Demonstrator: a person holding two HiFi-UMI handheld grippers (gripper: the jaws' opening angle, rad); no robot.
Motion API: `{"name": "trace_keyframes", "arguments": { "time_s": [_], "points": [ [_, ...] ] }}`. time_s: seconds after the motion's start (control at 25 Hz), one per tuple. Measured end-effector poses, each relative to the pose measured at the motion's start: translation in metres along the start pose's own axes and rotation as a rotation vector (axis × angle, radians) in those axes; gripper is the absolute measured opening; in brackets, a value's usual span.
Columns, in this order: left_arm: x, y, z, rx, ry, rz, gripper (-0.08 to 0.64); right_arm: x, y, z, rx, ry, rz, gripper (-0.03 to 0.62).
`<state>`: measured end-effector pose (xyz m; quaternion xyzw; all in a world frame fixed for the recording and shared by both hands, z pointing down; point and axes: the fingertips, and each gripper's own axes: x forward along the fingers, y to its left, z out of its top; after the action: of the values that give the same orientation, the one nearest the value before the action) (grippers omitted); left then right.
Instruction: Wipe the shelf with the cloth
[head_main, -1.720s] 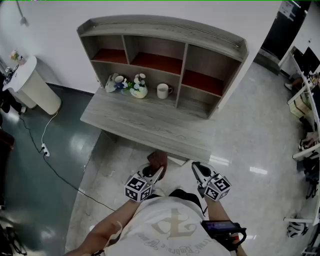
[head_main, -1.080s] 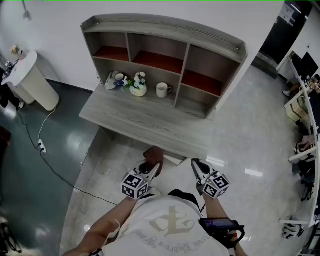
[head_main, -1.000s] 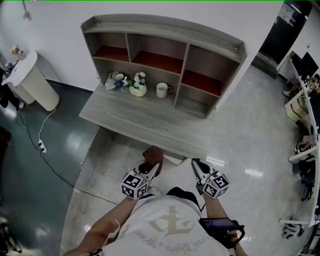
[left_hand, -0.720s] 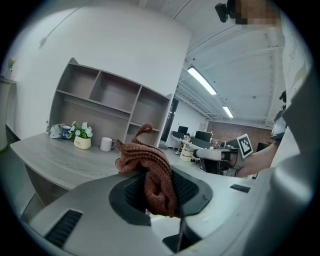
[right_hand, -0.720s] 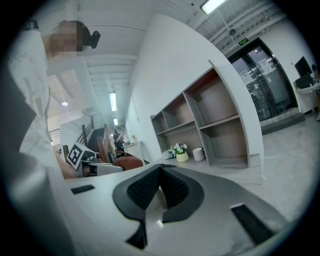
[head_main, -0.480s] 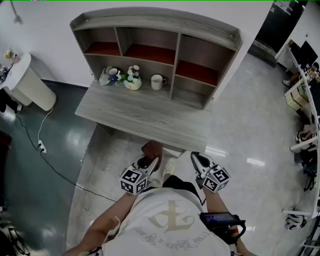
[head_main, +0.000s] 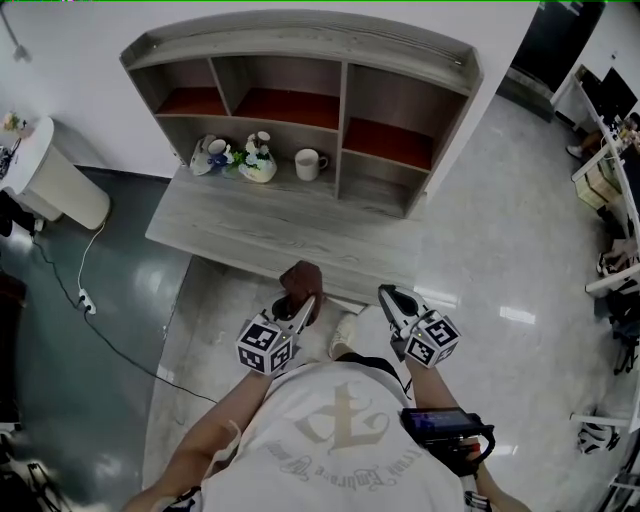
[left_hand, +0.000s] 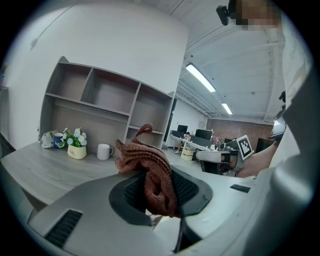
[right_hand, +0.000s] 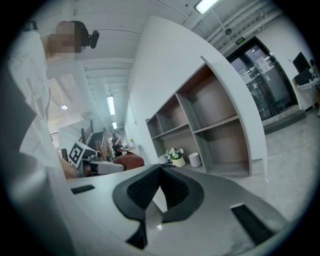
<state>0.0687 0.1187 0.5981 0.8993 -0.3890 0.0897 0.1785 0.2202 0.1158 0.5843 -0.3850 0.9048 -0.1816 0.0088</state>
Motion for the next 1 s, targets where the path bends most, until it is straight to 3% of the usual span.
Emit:
{"name": "trace_keyframes", "arguments": {
  "time_s": [0.36, 1.0],
  "points": [
    [0.047, 0.026, 0.035, 0.016, -0.003, -0.004, 0.097, 0.028, -0.048, 0.026, 0.003, -0.013, -0.007, 0.005],
    [0.162, 0.043, 0.094, 0.076, 0.020, -0.100, 0.097, 0.066, -0.132, 0.051, 0.025, -0.025, -0.034, 0.005]
  ]
}}
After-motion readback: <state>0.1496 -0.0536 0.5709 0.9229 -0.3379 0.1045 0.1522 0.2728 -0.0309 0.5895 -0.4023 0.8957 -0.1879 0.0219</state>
